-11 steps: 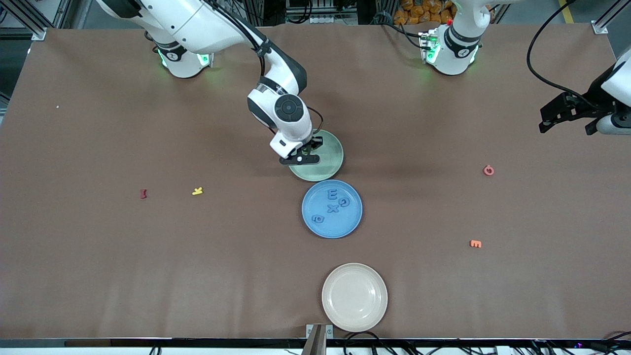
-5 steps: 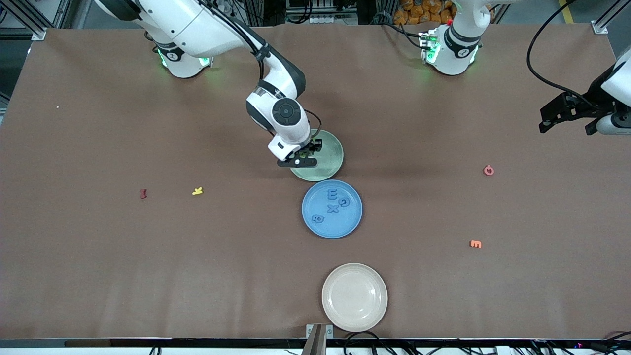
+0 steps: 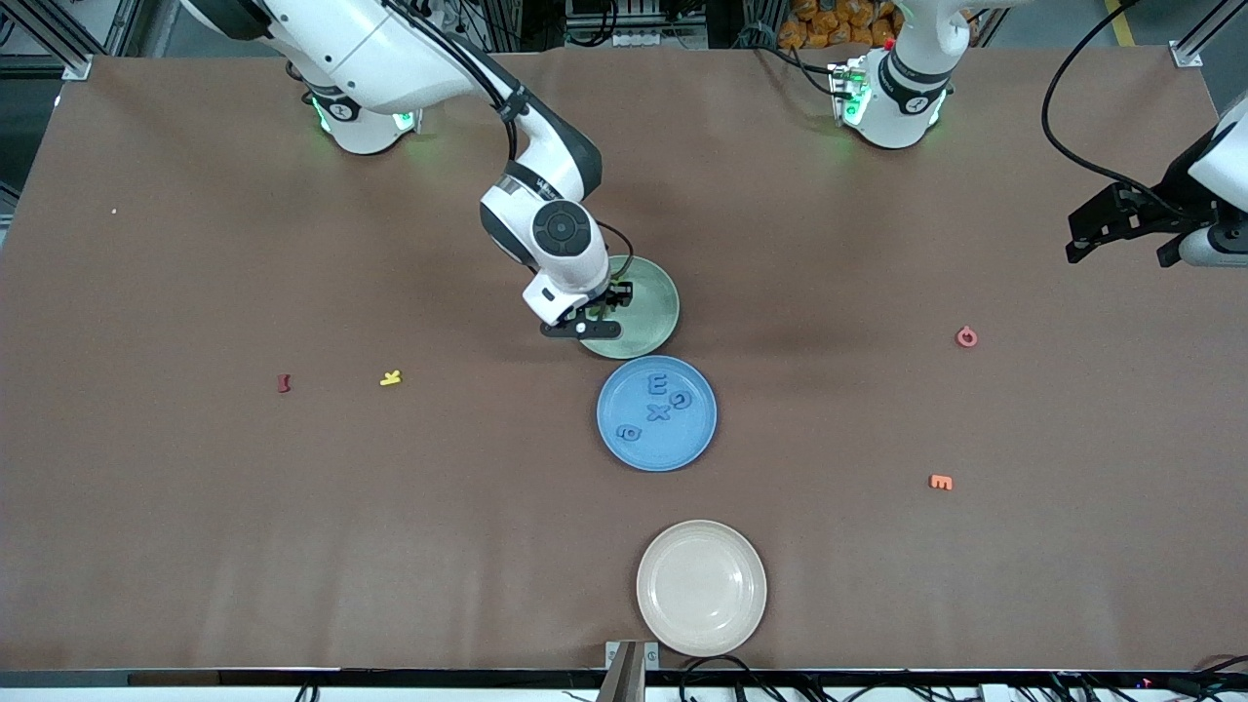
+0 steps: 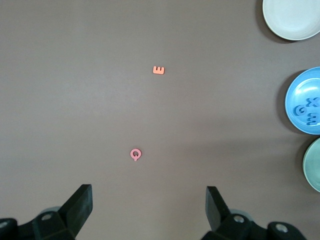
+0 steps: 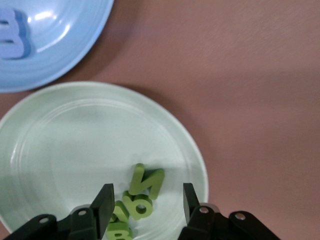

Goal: Sort letters by color into matching plates

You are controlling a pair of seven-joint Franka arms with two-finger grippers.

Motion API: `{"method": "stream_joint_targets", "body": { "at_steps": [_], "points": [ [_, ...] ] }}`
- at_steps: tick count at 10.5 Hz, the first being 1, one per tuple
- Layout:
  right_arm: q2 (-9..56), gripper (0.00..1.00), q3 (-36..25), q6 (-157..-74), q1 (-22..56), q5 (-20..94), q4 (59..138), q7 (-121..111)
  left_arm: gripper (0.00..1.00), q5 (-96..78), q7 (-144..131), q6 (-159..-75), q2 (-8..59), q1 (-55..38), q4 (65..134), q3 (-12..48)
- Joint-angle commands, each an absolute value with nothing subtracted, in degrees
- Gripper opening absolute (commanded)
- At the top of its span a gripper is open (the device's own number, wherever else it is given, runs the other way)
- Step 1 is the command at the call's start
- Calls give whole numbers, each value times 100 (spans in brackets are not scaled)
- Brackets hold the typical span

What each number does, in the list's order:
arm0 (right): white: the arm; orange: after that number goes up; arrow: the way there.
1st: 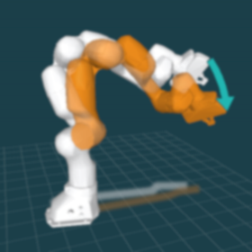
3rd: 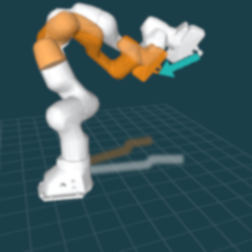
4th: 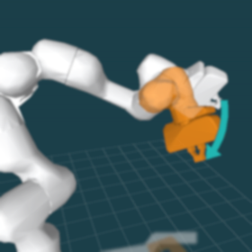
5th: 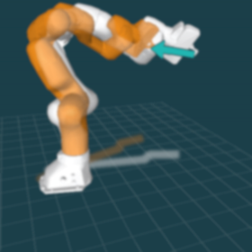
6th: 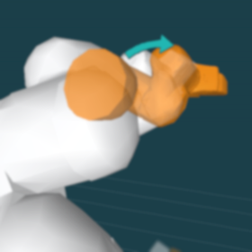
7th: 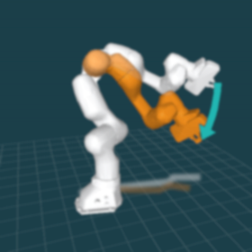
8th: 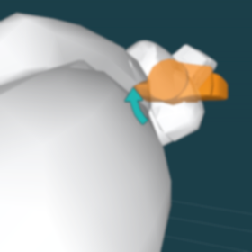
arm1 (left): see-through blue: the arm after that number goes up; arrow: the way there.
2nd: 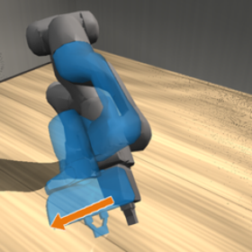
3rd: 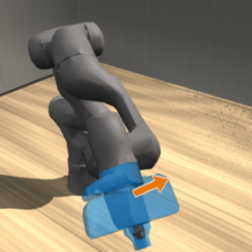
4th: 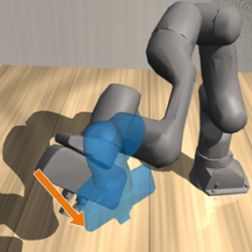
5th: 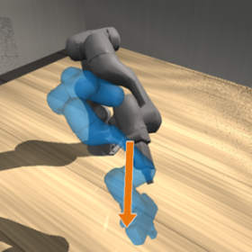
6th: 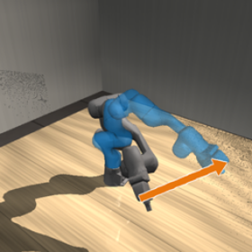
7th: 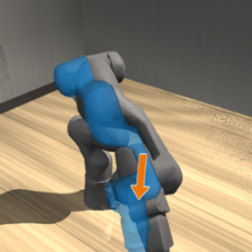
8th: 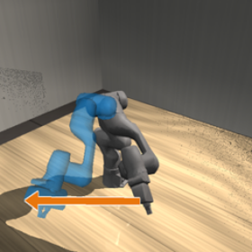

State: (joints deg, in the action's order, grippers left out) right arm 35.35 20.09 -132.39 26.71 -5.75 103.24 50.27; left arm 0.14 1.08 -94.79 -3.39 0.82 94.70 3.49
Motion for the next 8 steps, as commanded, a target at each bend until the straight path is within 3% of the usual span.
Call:
{"method": "stream_joint_targets", "body": {
  "at_steps": [1, 4, 5, 6, 7, 8],
  "points": [
    [3112, 64, 2223, -12806, 2287, -624, 10266, 5063, 100, -97, 281, -9439, -352, 114, 9457, 343],
    [2840, 67, 2539, -12648, 1804, -624, 10283, 5054, 100, -97, 281, -9439, -352, 105, 9457, 343],
    [2674, 72, 2740, -12360, 1532, -624, 10274, 4975, 100, -97, 290, -9439, -352, 105, 9457, 343],
    [2480, 93, 2960, -12079, 1199, -598, 10274, 4914, 100, -97, 281, -9439, -352, 105, 9466, 343],
    [2348, 100, 3223, -11885, 900, -589, 10248, 4913, 100, -97, 281, -9439, -343, 114, 9457, 343],
    [2286, 100, 3313, -11813, 766, -589, 10239, 4913, 100, -97, 281, -9439, -343, 106, 9457, 343]
  ]
}}
